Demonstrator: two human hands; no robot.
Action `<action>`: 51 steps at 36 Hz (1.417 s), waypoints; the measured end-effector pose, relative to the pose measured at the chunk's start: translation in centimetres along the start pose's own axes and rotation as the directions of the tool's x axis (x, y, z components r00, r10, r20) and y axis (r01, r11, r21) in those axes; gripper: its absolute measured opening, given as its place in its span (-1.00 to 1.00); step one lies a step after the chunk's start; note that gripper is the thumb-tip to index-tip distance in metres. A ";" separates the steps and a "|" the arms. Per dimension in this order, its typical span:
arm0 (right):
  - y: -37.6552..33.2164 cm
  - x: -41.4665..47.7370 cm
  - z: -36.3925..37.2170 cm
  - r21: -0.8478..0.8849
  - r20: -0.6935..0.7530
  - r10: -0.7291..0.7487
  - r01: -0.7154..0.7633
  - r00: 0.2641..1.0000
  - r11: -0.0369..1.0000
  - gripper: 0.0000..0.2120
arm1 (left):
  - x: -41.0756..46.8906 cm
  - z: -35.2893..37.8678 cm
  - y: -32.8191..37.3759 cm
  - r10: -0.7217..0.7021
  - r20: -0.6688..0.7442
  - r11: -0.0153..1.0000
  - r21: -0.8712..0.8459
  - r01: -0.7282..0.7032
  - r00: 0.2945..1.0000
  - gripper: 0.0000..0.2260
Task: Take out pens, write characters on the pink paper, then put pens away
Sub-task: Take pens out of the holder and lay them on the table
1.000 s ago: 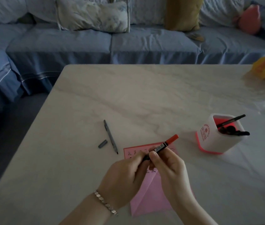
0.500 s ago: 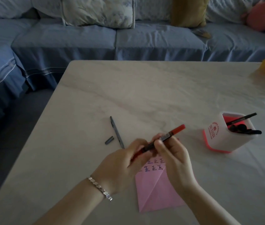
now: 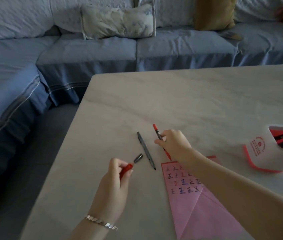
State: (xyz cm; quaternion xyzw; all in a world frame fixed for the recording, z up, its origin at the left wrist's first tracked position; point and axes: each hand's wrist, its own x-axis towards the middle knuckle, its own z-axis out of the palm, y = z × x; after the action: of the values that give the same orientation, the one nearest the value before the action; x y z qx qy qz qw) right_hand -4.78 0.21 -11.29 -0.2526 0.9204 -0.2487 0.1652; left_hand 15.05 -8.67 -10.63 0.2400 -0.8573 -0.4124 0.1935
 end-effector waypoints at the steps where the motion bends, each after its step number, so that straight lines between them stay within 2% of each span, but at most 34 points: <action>1: 0.1 0.0 0.2 -0.036 -0.002 0.007 -0.008 1.000 0.999 -0.66 | 0.2 0.0 0.1 0.004 -0.013 1.000 0.004 -0.004 1.000 -0.82; 5: 0.8 -0.7 0.2 -0.040 -0.034 0.017 -0.018 0.999 0.999 -0.62 | 1.7 0.9 0.8 0.090 -0.031 0.994 0.065 -0.088 0.995 -0.73; 8: 1.7 -2.2 -0.9 0.056 -0.066 0.041 -0.037 0.997 0.998 -0.58 | 3.6 2.5 1.6 0.188 0.032 0.966 0.173 -0.190 0.982 -0.86; 11: 3.2 -4.9 -2.8 0.035 -0.084 0.010 -0.008 0.996 0.999 -0.67 | 5.8 4.7 2.0 0.281 0.126 0.881 0.361 -0.308 0.951 -0.88; 14: 4.8 -8.3 -5.2 0.025 -0.093 0.021 -0.018 0.995 1.000 -0.75 | 7.4 6.7 3.1 0.260 0.205 0.833 0.447 -0.326 0.944 -0.97; 17: 6.8 -11.3 -7.8 -0.026 -0.184 0.016 -0.021 0.983 0.999 -0.78 | 8.3 8.2 3.4 0.238 0.276 0.760 0.544 -0.355 0.931 -0.91; 19: 8.2 -13.0 -9.6 -0.085 -0.276 -0.011 -0.013 0.961 0.996 -0.81 | 8.3 8.7 2.9 0.235 0.322 0.724 0.572 -0.386 0.917 -0.76; 22: 9.8 -14.7 -12.5 -0.156 -0.454 -0.035 -0.040 0.891 0.987 -0.86 | 8.0 9.0 2.2 0.245 0.313 0.697 0.601 -0.392 0.917 -0.71; 24: 11.0 -15.2 -14.3 -0.210 -0.562 -0.059 -0.073 0.825 0.975 -0.87 | 7.6 8.7 2.4 0.247 0.303 0.713 0.586 -0.384 0.921 -0.73; 26: 12.3 -15.1 -15.7 -0.292 -0.599 -0.085 -0.119 0.796 0.949 -0.82 | 7.1 8.4 2.9 0.267 0.280 0.728 0.568 -0.384 0.922 -0.73; 30: 14.0 -14.3 -16.9 -0.313 -0.501 0.035 -0.218 0.865 0.924 -0.67 | 6.1 7.7 4.4 0.331 0.235 0.771 0.490 -0.406 0.914 -0.72; 33: 15.0 -13.4 -16.2 -0.343 -0.463 0.002 -0.181 0.887 0.922 -0.72 | 5.6 7.2 5.3 0.329 0.233 0.813 0.424 -0.400 0.915 -0.76; 39: 16.1 -12.4 -14.9 -0.303 -0.531 -0.032 -0.154 0.847 0.940 -0.85 | 4.9 6.3 6.4 0.296 0.248 0.890 0.280 -0.360 0.922 -0.84; 42: 16.1 -12.6 -14.6 -0.336 -0.601 -0.152 -0.076 0.785 0.939 -0.89 | 4.7 6.4 6.7 0.271 0.251 0.921 0.212 -0.327 0.929 -0.87; 45: 14.4 -13.7 -15.0 -0.331 -0.658 -0.284 0.071 0.697 0.941 -0.73 | 4.5 6.7 7.5 0.271 0.249 0.934 0.166 -0.316 0.930 -0.87; 48: 12.3 -14.4 -15.6 -0.360 -0.685 -0.353 0.126 0.637 0.925 -0.80 | 3.9 7.2 8.6 0.326 0.273 0.915 0.152 -0.375 0.905 -0.88; 50: 12.0 -14.0 -15.8 -0.381 -0.676 -0.334 0.076 0.657 0.921 -0.87 | 3.4 7.3 9.2 0.356 0.289 0.902 0.140 -0.407 0.889 -0.88; 51: 12.2 -13.6 -15.8 -0.376 -0.651 -0.286 0.029 0.703 0.926 -0.88 | 3.3 7.4 9.5 0.365 0.300 0.899 0.131 -0.417 0.881 -0.88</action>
State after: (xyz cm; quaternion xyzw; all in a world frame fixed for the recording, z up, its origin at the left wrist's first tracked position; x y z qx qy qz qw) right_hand -5.16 22.69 -2.52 -0.2439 0.9173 -0.1768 -0.2604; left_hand 6.11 -0.83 -6.93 0.0208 -0.9419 -0.3085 0.1315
